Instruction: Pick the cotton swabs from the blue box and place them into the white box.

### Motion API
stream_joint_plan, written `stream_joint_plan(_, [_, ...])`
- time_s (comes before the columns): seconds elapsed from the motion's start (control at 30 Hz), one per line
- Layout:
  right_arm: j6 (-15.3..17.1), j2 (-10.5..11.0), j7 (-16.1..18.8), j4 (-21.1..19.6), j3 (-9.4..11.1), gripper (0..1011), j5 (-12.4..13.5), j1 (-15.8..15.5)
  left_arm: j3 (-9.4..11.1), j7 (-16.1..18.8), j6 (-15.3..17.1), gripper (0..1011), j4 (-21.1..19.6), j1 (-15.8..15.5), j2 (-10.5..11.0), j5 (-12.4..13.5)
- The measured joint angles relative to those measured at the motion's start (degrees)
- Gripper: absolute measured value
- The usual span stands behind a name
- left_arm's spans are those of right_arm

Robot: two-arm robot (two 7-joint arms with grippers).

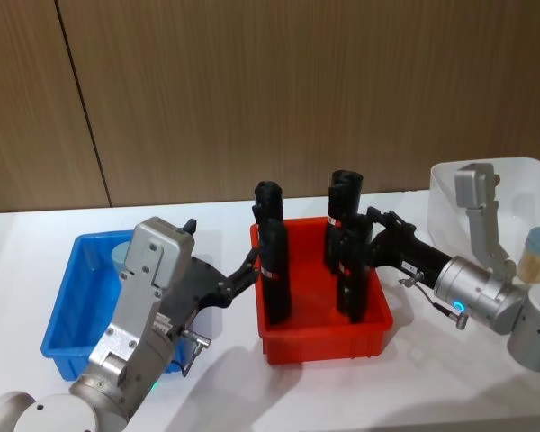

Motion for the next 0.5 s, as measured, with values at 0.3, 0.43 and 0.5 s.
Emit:
stream_joint_plan(0.3, [-1.9, -1.0, 0.9, 5.1, -0.6, 963, -0.6, 2.8, 0.0, 0.0, 0.0, 999, 0.0, 0.0, 0.0, 0.0])
stream_joint_plan(0.43, [-3.1, -1.5, 1.1, 8.0, -0.9, 862, -1.0, 4.3, 0.0, 0.0, 0.0, 1000, 0.0, 0.0, 0.0, 0.0])
stream_joint_plan(0.5, [-3.5, -1.7, 1.2, 9.1, -1.1, 786, -1.1, 4.8, 0.0, 0.0, 0.0, 1000, 0.0, 0.0, 0.0, 0.0])
